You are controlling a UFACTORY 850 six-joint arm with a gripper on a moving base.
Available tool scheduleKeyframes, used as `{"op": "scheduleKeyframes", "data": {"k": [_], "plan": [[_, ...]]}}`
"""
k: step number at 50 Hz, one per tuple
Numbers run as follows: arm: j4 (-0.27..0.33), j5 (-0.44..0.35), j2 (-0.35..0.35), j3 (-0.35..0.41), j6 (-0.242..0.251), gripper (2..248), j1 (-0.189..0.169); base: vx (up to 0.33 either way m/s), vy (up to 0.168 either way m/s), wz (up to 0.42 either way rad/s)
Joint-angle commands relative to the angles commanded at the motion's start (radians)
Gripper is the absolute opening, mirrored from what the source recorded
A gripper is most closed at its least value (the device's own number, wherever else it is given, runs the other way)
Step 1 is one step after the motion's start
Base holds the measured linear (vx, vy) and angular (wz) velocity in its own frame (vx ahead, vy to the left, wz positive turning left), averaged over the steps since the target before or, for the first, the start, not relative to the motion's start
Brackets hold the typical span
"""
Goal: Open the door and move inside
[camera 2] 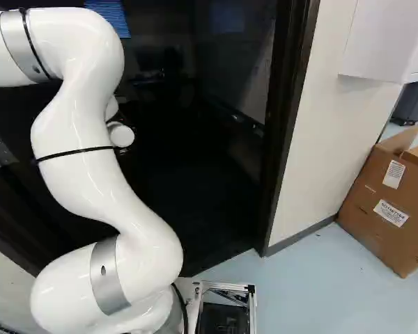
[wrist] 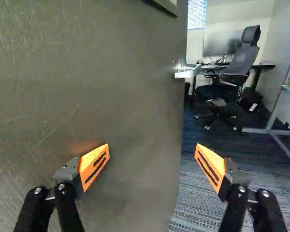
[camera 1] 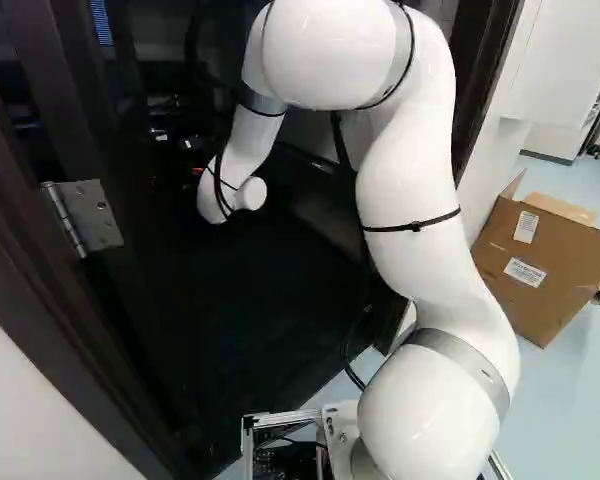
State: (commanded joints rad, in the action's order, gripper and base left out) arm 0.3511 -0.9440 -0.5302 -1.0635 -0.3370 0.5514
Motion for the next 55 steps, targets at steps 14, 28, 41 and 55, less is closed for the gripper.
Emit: {"op": "scheduleKeyframes", "data": {"k": [14, 28, 41, 55], "plan": [[0.000, 0.000, -0.054, -0.071, -0.147, 247, 0.025, 0.000, 0.000, 0.000], [0.000, 0.000, -0.076, -0.101, -0.197, 247, 0.036, 0.000, 0.000, 0.000], [0.000, 0.000, -0.077, -0.102, -0.199, 247, 0.037, 0.000, 0.000, 0.000], [0.000, 0.000, -0.071, -0.094, -0.199, 247, 0.026, 0.000, 0.000, 0.000]]}}
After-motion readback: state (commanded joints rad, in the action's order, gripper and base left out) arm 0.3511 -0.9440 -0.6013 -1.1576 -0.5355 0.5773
